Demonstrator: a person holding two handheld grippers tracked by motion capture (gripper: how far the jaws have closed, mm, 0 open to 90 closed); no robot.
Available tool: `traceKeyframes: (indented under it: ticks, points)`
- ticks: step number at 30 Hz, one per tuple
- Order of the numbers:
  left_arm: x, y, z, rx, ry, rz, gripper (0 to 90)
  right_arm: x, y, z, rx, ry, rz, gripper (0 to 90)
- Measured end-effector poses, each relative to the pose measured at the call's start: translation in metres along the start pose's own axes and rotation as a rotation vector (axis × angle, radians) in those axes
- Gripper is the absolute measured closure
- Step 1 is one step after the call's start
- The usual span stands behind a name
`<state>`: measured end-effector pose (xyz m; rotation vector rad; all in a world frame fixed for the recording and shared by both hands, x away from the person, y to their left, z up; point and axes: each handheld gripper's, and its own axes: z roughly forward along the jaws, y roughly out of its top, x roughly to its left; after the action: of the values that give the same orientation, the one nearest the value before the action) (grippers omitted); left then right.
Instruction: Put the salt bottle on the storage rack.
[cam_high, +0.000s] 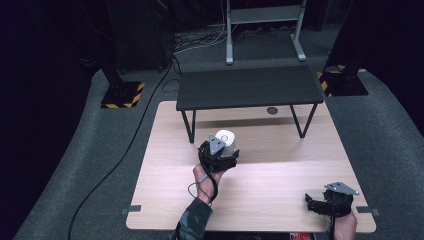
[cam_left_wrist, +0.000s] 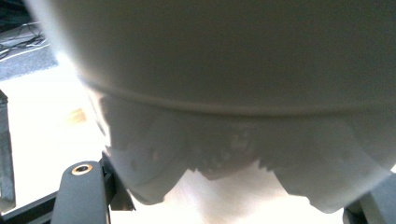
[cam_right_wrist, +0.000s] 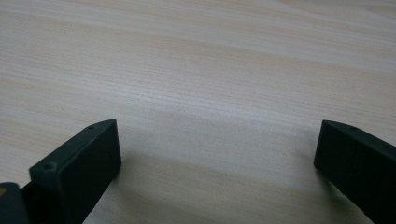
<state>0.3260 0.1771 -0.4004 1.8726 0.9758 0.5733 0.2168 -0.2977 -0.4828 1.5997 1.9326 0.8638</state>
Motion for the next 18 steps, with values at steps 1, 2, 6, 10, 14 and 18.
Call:
traceKeyframes:
  ticks: [1,2,6,10,14,18]
  points:
    - [0.000,0.002,0.001,0.002,-0.002,0.000,29.4,0.000,0.000,0.000,0.000,0.001,0.000,0.0]
    - [0.000,0.003,0.003,0.002,-0.005,0.000,29.4,0.000,0.000,0.000,0.000,0.001,0.000,0.0]
    - [0.001,0.008,0.008,0.007,-0.008,0.003,29.4,0.000,0.000,0.000,-0.001,0.001,0.001,0.0]
    - [0.001,0.012,0.011,0.015,-0.006,0.003,29.4,-0.001,0.000,0.000,-0.001,0.002,0.001,0.0]
    - [0.001,0.015,0.015,0.023,-0.010,-0.005,29.4,-0.001,0.000,0.000,-0.001,0.002,0.001,0.0]
    - [0.001,0.018,0.016,0.024,-0.018,-0.005,29.4,-0.001,0.000,0.000,-0.002,0.003,0.001,0.0]
